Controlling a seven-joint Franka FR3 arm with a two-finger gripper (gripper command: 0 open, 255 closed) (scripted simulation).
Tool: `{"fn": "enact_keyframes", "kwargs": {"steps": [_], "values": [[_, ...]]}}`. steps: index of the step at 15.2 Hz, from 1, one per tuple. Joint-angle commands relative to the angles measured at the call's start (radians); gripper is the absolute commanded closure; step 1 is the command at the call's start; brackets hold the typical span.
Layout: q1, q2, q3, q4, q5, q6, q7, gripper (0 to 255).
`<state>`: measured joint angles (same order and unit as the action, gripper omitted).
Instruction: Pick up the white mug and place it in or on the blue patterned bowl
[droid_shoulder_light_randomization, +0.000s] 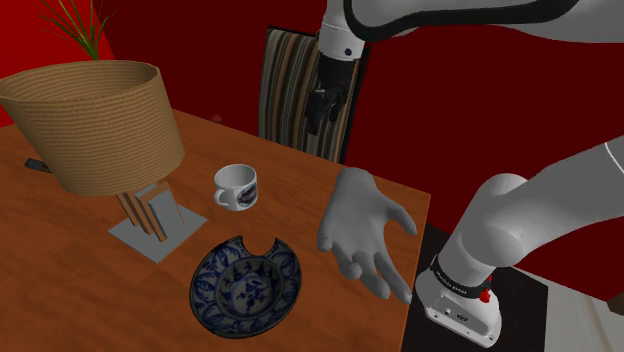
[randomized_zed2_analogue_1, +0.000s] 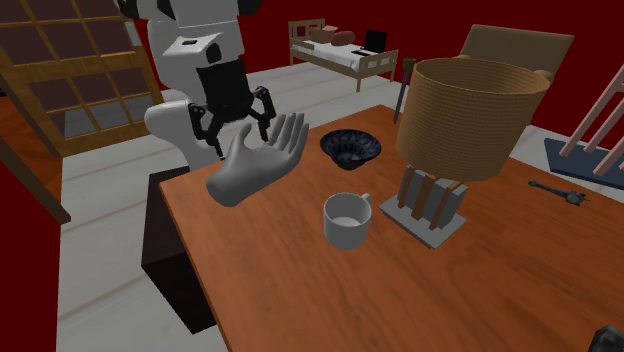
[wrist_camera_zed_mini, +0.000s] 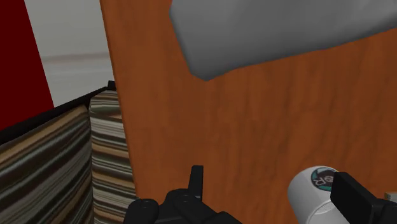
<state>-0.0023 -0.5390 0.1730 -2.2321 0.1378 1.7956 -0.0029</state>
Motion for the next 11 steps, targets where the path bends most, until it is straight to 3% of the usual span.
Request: {"fn": "enact_keyframes", "kwargs": {"steps": [1,11], "values": [[0.002,0.069,0.026,0.024,0.0,0.039,0.025,0],[0.018,0.436,0.144,0.215,-0.063,0.174,0.18,0]]}}
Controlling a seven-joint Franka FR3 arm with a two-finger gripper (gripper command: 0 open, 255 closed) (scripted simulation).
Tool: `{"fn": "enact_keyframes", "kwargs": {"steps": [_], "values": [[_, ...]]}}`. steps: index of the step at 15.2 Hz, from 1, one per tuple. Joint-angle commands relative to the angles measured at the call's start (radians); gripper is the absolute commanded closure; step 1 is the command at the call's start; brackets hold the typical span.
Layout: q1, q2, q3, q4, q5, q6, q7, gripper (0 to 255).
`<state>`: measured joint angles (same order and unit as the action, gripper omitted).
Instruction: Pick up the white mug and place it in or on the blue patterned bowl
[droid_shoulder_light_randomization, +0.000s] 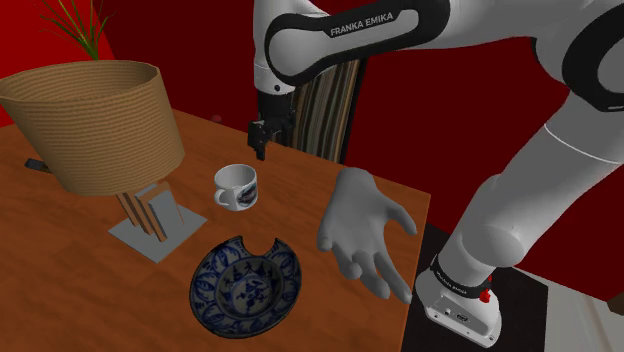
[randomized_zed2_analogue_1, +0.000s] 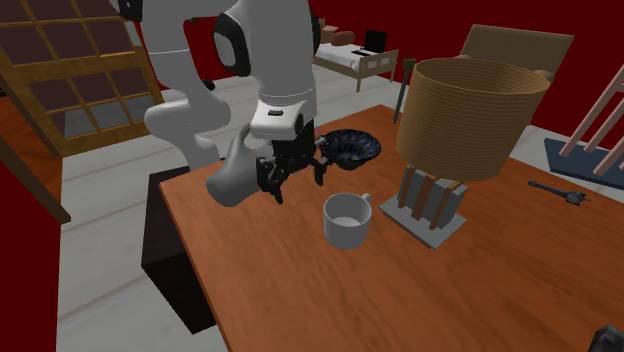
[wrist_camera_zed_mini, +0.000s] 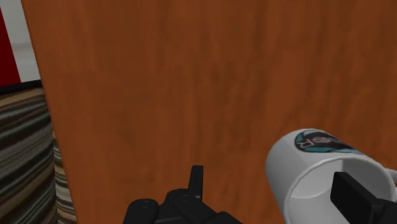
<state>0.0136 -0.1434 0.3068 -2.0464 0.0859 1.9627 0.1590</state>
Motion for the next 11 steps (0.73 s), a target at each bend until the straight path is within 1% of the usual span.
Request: {"fn": "enact_keyframes", "kwargs": {"steps": [1,5,11], "values": [[0.006,0.08,0.019,0.055,-0.024,0.015,0.035,0],[0.028,0.231,0.042,0.164,-0.076,0.034,0.099,0],[0.033,0.257,0.042,0.113,-0.086,0.109,0.106,0]]}}
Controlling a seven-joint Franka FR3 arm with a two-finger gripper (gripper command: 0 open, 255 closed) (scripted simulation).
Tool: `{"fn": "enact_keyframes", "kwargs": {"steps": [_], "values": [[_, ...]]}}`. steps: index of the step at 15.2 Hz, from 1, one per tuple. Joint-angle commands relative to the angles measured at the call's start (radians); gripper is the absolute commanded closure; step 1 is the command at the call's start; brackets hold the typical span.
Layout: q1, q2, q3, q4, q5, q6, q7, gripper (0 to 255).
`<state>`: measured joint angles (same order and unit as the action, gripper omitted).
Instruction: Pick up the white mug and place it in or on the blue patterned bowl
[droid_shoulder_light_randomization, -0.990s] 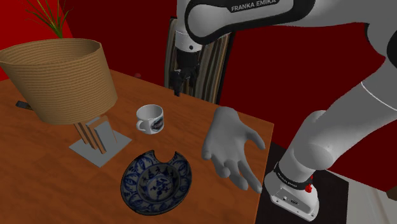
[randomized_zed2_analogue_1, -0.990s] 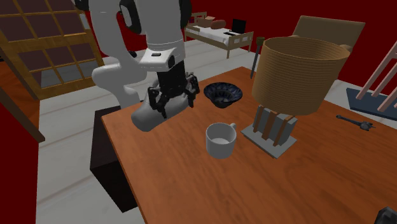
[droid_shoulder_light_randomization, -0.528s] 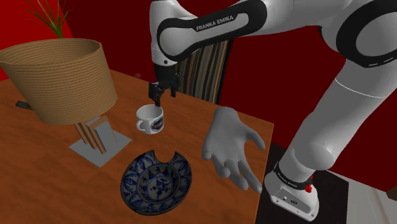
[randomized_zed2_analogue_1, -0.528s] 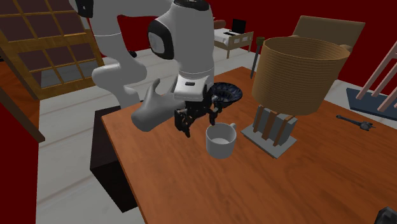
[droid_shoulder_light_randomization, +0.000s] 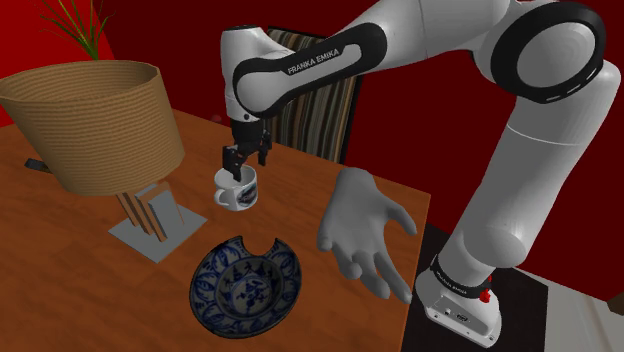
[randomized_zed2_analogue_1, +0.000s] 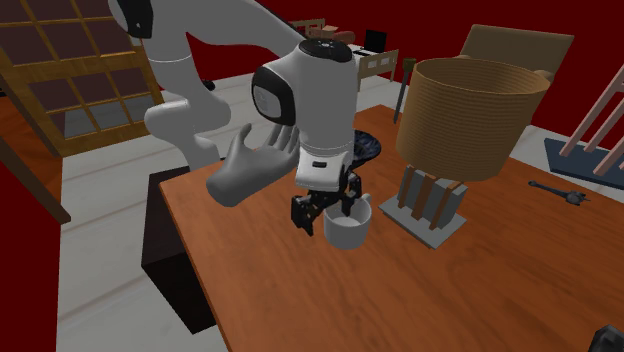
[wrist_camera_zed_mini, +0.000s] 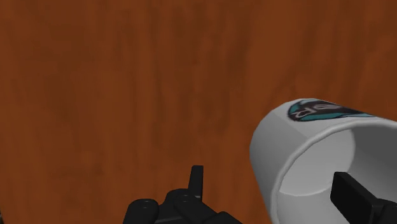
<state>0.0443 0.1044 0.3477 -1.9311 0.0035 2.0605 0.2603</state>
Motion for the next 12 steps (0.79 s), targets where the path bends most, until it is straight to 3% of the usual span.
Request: {"fn": "enact_keyframes", "kwargs": {"steps": [1,9,10,12], "values": [[0.003,0.014,0.001,-0.01,-0.006,0.024,0.006,0],[0.003,0.017,0.001,-0.014,-0.007,0.031,0.007,0],[0.003,0.017,0.001,-0.014,-0.007,0.031,0.007,255],[0.003,0.017,0.001,-0.014,-0.007,0.031,0.007,255]]}}
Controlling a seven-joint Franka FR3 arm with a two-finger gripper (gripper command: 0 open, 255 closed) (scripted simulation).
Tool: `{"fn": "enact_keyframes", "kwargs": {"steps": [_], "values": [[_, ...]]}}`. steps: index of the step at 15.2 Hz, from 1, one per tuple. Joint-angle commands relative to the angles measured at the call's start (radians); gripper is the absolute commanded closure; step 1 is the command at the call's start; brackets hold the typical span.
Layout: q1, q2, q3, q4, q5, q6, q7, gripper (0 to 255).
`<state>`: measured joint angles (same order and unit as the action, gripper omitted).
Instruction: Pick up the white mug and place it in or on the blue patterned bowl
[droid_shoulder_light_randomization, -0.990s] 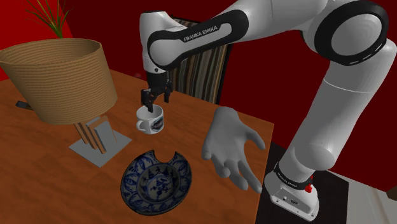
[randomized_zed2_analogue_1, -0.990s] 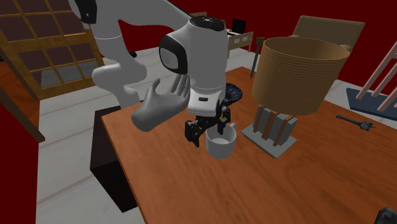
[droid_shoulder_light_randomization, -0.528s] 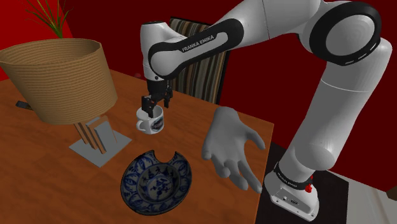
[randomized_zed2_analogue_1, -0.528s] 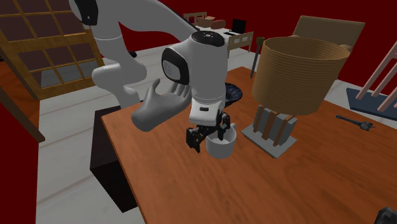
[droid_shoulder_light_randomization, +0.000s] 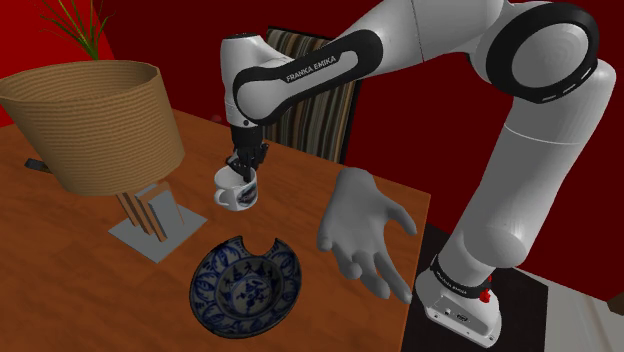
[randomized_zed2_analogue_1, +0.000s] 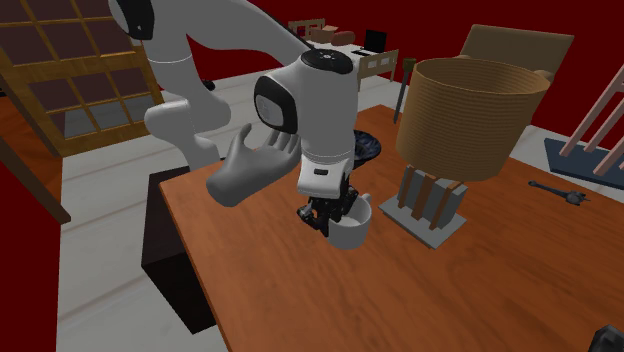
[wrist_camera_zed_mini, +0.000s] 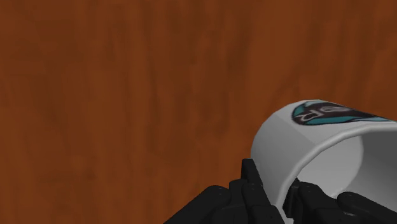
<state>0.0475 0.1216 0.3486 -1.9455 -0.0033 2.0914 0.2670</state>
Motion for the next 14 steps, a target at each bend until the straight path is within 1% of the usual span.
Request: {"fn": "enact_keyframes", "kwargs": {"steps": [1,7,14], "values": [[0.0,0.0,0.0,0.0,0.0,0.0,0.0,255],[0.0,0.0,0.0,0.0,0.0,0.0,0.0,255],[-0.002,-0.028,0.001,0.062,0.01,-0.089,-0.005,255]]}}
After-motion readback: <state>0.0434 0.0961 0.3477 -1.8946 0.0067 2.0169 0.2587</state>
